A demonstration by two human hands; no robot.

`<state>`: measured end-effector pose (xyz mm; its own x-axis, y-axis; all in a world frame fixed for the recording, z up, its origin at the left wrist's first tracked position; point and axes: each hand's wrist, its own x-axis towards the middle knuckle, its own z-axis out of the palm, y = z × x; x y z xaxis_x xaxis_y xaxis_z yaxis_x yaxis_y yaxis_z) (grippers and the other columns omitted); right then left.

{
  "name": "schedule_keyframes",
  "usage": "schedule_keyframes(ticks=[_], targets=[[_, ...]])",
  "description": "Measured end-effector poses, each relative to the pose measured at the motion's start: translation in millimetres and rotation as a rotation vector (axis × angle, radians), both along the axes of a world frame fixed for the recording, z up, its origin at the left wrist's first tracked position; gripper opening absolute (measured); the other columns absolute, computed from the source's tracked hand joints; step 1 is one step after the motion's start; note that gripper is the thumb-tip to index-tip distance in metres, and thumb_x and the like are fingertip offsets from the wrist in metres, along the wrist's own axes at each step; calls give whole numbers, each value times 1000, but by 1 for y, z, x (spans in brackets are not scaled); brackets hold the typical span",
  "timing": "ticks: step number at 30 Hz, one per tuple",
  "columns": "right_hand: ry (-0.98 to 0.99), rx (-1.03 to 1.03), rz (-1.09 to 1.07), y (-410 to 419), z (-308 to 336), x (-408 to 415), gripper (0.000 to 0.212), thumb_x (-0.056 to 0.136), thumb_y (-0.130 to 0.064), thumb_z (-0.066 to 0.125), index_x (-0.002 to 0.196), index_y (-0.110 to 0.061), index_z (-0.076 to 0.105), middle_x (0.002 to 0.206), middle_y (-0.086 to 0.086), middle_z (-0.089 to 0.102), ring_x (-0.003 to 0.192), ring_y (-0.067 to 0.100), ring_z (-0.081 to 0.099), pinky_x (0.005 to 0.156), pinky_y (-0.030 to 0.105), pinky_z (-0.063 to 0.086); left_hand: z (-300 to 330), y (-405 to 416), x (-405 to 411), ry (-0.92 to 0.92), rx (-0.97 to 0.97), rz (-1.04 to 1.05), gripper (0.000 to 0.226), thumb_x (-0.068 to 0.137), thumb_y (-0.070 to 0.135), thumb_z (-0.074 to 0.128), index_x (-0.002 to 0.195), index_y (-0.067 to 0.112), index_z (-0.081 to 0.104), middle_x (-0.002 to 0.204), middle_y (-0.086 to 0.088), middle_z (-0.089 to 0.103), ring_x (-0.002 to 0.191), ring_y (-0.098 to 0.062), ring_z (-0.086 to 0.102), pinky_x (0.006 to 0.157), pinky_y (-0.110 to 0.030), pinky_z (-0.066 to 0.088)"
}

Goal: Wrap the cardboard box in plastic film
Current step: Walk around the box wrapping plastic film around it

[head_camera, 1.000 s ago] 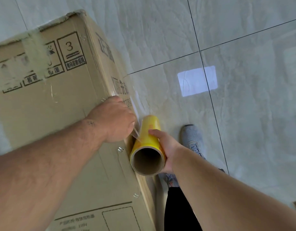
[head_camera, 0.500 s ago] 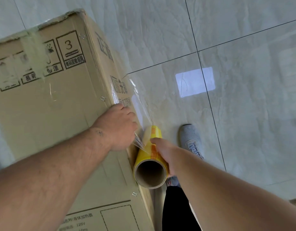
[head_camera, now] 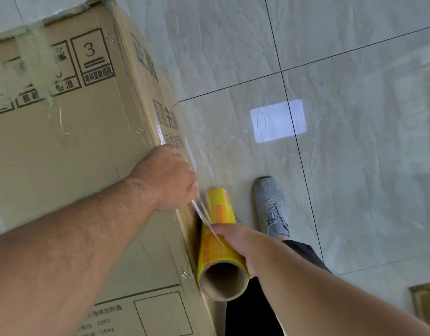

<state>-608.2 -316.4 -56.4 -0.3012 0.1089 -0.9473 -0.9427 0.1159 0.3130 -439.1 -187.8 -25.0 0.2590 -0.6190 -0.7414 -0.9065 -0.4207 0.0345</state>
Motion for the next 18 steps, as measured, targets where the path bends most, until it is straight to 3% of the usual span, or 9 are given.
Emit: schedule_keyframes(ticks=[2,3,6,8,10,12,15,18], targets=[[-50,-20,112,8,-9,1,142,29,-80,84,155,-28,48,131,14,71,111,37,77,107,55,60,1,1,-4,4,3,1,44,102,44,24,91,23,62,95,6,70,94,-20,62,106,-42,36],[-70,-23,157,9,-4,9,139,34,-82,84,156,-25,48,134,13,70,114,36,75,109,53,59,1,4,-7,7,-12,-5,42,102,44,25,95,25,62,96,6,69,95,-21,61,105,-43,36],[-114,9,261,5,5,28,90,76,-72,84,138,-12,56,137,16,70,119,35,75,112,47,57,1,21,-21,23,-80,-64,47,103,45,26,97,27,69,96,6,67,97,-23,60,101,-44,37],[-86,-5,240,3,7,26,96,70,-75,81,141,-14,58,130,16,73,111,35,78,109,51,59,-1,31,-29,-2,-164,-68,52,102,44,24,89,26,71,89,6,66,92,-24,58,102,-44,37],[-76,-15,156,2,2,20,99,71,-80,74,147,-17,58,130,17,74,110,36,78,109,54,59,-6,34,-33,-28,-214,-37,55,100,44,23,82,25,71,83,5,65,87,-24,57,102,-45,38],[-50,-39,24,0,0,13,85,86,-74,71,148,-17,57,130,19,75,110,38,78,106,55,61,-13,34,-34,-62,-278,-1,52,96,42,28,74,23,70,75,4,64,79,-25,57,98,-47,41],[-15,-28,-222,-11,4,-4,77,87,-65,78,144,-14,61,114,22,83,93,39,83,85,51,66,-21,34,-34,-127,-376,10,42,89,37,40,62,18,66,64,1,58,67,-28,52,91,-48,45],[-19,39,-445,-9,9,-20,74,88,-58,82,140,-9,62,109,24,83,90,39,82,82,50,65,-23,38,-37,-154,-358,-22,44,89,38,37,64,17,66,64,0,59,68,-28,52,90,-46,44]])
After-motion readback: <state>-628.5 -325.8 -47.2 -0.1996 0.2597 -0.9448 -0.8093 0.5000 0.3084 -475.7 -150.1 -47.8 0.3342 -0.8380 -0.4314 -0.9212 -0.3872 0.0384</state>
